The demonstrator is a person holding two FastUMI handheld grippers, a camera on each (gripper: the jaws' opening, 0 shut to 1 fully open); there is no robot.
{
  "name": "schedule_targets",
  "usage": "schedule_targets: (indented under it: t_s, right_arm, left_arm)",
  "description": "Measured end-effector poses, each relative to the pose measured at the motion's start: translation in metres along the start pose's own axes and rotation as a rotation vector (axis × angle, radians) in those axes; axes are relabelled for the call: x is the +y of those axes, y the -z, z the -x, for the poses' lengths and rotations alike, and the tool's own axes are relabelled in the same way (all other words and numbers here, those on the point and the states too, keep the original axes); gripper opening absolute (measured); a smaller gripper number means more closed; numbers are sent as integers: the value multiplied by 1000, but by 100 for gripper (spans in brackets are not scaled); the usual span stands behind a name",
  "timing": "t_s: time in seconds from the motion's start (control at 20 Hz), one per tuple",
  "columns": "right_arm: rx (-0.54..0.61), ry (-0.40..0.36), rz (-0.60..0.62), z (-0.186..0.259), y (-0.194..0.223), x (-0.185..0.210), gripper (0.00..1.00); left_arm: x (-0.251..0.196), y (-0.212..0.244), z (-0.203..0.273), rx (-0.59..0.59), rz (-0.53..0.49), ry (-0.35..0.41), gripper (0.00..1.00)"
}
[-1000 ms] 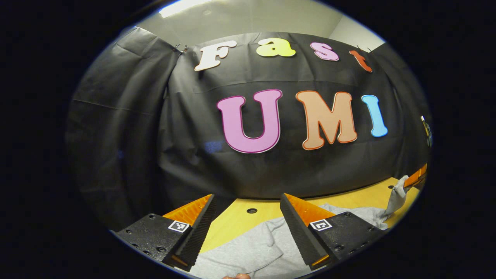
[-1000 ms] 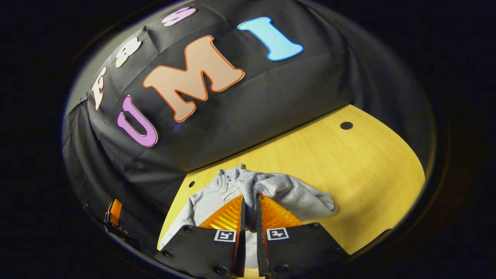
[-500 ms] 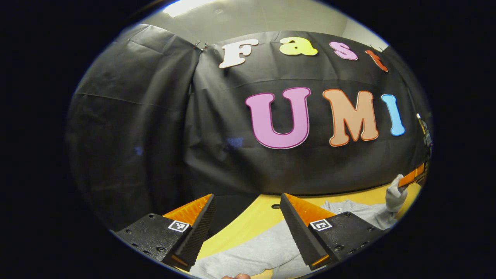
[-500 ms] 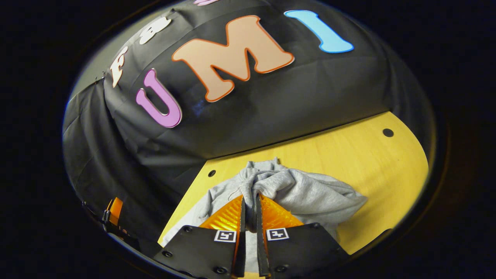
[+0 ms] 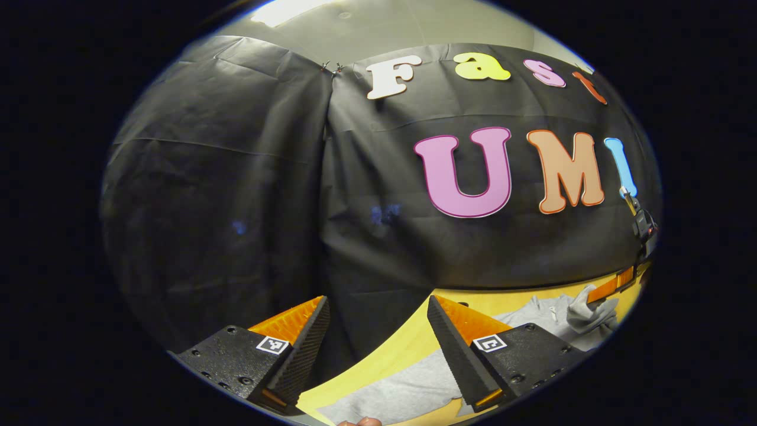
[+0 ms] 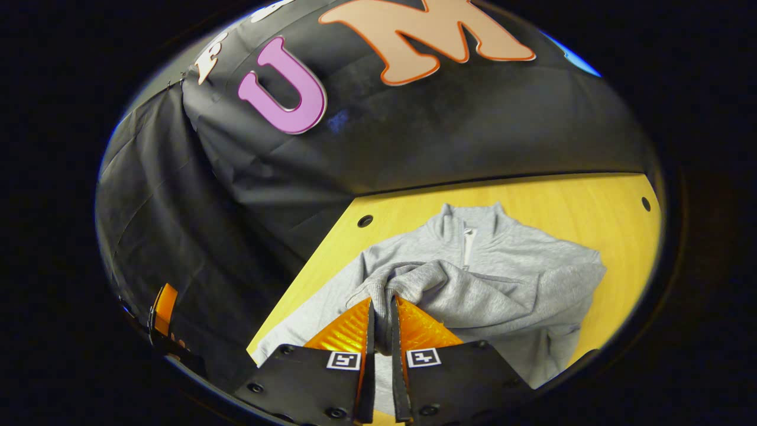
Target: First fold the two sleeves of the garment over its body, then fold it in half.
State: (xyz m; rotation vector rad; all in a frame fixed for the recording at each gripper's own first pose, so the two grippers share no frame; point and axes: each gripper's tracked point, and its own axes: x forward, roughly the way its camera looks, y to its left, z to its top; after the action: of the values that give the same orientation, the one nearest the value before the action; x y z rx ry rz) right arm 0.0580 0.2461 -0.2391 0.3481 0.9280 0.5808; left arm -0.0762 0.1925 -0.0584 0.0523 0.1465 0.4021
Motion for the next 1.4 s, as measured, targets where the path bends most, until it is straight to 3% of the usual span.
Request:
schedule_targets:
  t_s: [0.35, 0.55, 0.65, 0.75, 0.9, 1.0, 1.4]
  right_arm:
    - [96, 39, -52, -78, 30, 15, 14]
    - [107, 87, -39, -108, 42, 15, 14]
    - [122, 76, -53, -114, 49, 23, 14]
    - [103, 39, -35, -111, 47, 36, 38]
    - [56, 27, 54, -106, 43, 46, 87]
    - [35, 25, 102, -91, 38, 48, 96]
    - [-72, 47, 220, -27, 10, 33, 96]
  left_arm:
    - [58, 26, 17, 57, -18, -103, 96]
    - [82, 45, 22, 96, -16, -144, 97]
    - [89, 58, 24, 119, -14, -148, 96]
    - [87, 75, 24, 149, -1, -133, 100]
    - [85, 109, 24, 215, 16, -109, 97]
    - [77, 131, 23, 261, 31, -84, 97]
    - [42, 240, 44, 533, 79, 30, 98]
